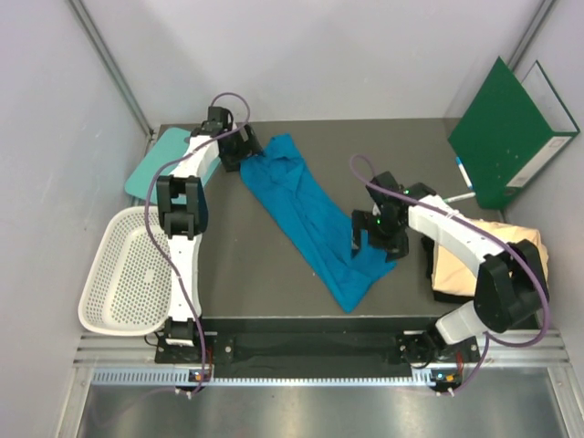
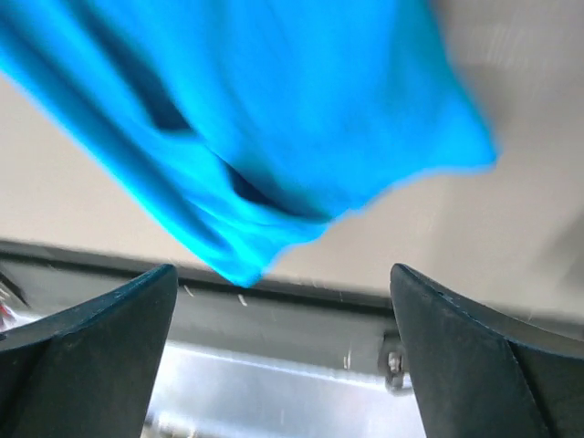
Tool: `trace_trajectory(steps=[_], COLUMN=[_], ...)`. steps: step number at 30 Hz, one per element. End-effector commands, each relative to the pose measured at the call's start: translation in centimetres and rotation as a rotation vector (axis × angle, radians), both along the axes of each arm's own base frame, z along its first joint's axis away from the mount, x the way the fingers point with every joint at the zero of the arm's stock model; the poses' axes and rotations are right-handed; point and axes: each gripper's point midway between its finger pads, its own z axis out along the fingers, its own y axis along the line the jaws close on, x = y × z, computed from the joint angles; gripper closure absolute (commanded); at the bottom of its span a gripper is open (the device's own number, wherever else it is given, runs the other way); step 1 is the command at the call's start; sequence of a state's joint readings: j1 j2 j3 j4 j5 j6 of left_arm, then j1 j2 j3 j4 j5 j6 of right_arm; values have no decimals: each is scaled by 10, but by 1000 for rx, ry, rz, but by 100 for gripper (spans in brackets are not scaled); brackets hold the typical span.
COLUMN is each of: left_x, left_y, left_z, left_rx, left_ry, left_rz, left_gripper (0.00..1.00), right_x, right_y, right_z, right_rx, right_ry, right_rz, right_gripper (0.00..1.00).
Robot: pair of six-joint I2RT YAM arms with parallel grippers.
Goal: Fold and stack the t-shirts
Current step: Rotate the tshirt 90 degrees
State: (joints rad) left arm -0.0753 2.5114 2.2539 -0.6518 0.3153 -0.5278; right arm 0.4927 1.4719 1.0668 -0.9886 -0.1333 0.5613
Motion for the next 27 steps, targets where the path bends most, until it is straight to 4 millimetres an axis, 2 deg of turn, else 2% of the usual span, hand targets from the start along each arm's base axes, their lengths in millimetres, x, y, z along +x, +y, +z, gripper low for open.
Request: trace_trajectory(steps=[1, 2, 3, 5, 6, 8, 9, 11, 12, 15, 18, 23, 27], left_x=[-23, -27, -33, -42, -49, -58, -64, -74, -79, -95, -109, -122, -130], left_y=[15, 17, 21, 27, 28, 34, 37, 44, 47, 50, 54, 57, 55], left_z=[51, 57, 70, 76, 84, 88, 93, 92, 96, 97, 91, 81, 71], left_rx=[13, 23, 36, 64, 76, 106, 126, 159, 175, 198, 220, 232, 220], left_ry=[-64, -68, -84, -73, -77, -66, -67, -36, -37, -10, 32, 84, 121], left_rz=[-14, -12, -11, -2, -7, 3, 1, 9, 7, -12, -17, -15, -9], left_gripper=[1, 1, 1, 1, 1, 1, 1, 1, 1, 1, 1, 1, 1], right_x=[80, 94, 118, 151, 175, 202, 223, 243, 258, 284, 300, 313, 320], right_y=[11, 13, 22, 35, 48, 67, 80, 96, 105, 118, 126, 128, 141], right_z=[53, 55, 53, 53, 46, 40, 29, 20, 9, -3, -7, -16, -36], right_rx=[6, 13, 16, 41, 52, 98, 110, 150, 163, 195, 235, 301, 364], right_ry=[-307, -323, -341, -388, -398, -419, -419, -423, -422, -450, -487, -497, -470], right_rz=[48, 44, 64, 82, 105, 133, 153, 180, 186, 184, 159, 124, 99], right_gripper=[0, 0, 0, 0, 0, 0, 0, 1, 2, 3, 3, 4, 9])
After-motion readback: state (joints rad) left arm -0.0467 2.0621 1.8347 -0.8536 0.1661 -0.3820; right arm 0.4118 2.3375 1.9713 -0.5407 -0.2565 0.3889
